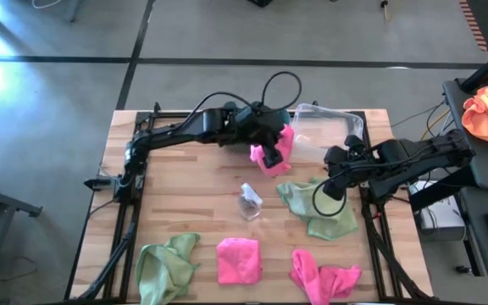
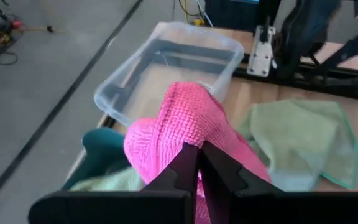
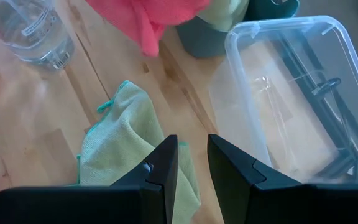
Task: Sort microfiber towel by color & place in baskets
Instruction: Put the left pink microfiber cloth into the transparent bin
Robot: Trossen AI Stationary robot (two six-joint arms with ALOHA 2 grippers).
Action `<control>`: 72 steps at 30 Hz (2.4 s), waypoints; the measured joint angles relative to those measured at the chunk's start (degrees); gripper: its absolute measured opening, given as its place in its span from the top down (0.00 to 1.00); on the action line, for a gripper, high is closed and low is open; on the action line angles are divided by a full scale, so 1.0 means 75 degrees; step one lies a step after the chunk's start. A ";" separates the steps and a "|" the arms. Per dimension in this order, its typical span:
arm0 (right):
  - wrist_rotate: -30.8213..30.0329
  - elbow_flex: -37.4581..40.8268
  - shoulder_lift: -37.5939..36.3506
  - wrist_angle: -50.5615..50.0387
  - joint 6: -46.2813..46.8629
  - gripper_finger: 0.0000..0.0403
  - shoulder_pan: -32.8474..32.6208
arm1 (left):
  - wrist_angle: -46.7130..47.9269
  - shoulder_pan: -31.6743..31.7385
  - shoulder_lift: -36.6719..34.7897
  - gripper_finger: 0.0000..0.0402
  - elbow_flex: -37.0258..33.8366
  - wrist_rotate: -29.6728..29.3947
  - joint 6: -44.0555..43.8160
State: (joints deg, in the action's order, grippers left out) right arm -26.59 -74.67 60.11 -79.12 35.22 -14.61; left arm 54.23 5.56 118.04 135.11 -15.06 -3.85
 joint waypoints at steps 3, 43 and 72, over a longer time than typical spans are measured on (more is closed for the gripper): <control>0.0002 0.0000 -0.0222 -0.0069 0.0170 0.80 -0.0001 | -0.0708 0.0175 -0.0112 1.00 -0.0473 0.0545 0.0037; -0.5732 0.0000 -0.0137 0.1073 0.1247 0.80 0.0997 | -0.1503 0.0181 -0.0129 1.00 -0.0017 0.1104 0.0187; -0.1140 0.0000 -0.0087 0.4912 -0.1083 0.80 0.1017 | -0.1345 0.0184 -0.0131 1.00 -0.0017 0.1089 0.0510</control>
State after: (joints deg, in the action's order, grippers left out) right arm -35.13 -74.67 59.46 -42.28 27.10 -6.98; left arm 44.14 6.94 117.05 134.98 -6.90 -0.03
